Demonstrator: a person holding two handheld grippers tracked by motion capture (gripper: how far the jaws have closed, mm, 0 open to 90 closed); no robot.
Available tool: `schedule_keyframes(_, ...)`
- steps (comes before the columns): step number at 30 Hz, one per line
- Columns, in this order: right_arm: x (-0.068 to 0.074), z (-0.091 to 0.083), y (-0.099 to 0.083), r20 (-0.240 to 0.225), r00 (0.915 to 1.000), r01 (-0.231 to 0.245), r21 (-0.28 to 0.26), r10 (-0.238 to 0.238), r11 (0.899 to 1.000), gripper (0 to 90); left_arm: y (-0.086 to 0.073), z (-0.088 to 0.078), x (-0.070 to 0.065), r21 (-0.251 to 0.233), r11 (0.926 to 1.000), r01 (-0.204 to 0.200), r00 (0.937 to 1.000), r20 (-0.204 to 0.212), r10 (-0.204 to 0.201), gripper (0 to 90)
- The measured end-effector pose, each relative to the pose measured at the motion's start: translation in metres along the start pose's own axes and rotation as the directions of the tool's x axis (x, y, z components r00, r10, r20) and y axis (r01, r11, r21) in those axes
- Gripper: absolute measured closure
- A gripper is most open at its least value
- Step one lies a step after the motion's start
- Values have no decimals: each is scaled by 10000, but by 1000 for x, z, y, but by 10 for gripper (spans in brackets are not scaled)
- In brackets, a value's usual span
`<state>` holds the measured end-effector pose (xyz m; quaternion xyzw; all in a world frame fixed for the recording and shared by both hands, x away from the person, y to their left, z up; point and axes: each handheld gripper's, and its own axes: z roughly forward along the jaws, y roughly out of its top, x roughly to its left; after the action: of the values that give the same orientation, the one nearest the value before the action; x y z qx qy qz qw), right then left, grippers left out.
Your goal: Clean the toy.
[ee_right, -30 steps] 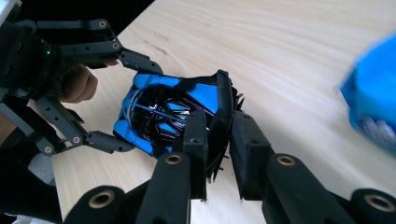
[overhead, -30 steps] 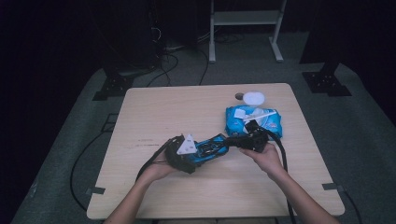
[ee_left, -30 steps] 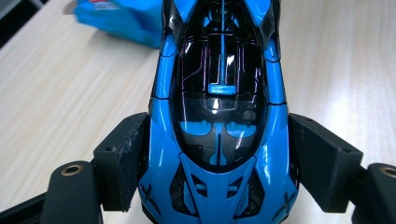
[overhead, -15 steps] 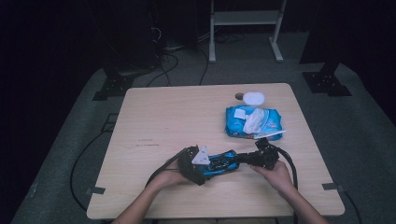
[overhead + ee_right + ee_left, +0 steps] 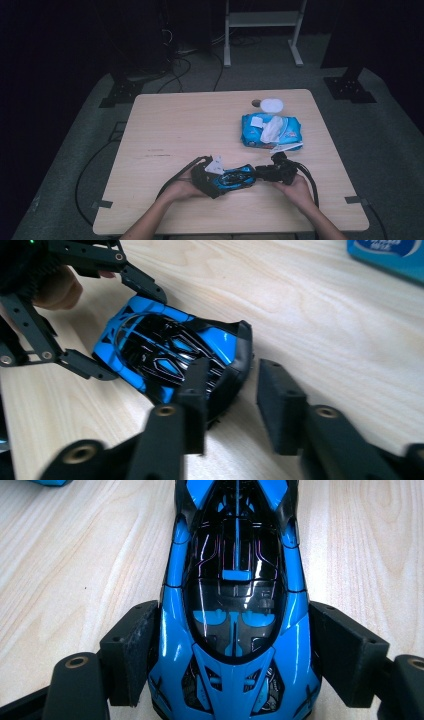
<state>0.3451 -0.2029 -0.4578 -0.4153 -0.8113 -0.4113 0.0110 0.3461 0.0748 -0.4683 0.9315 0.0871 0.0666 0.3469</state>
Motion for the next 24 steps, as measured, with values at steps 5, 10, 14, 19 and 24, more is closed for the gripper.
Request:
schedule_keyframes(5, -4, -9, -1, 303, 9990, 331, -228, -324, 9992, 511, -1, -1, 0, -45, 10000, 22, 10000, 8, -22, 235)
schedule_keyframes(10, -10, -20, 0, 854, 9945, 676, -764, -611, 9948, 421, -4, -3, 0, -237, 9996, 151, 9998, -135, -154, 196)
schedule_keyframes(14, -13, -31, 12, 1839, 9744, 1521, -1156, -1293, 9816, 368, -7, -7, 1, -338, 9991, 274, 9995, -146, -280, 165)
schedule_keyframes(19, -29, -42, 36, 2700, 9537, 1873, -1885, -1325, 9640, 327, -12, -15, 0, -560, 9983, 187, 9990, -396, -209, 133)
schedule_keyframes(24, -48, -34, 56, 3817, 9169, 2078, -2075, -1164, 9559, 312, -18, -28, -2, -1064, 9943, -12, 9969, -790, -72, 123)
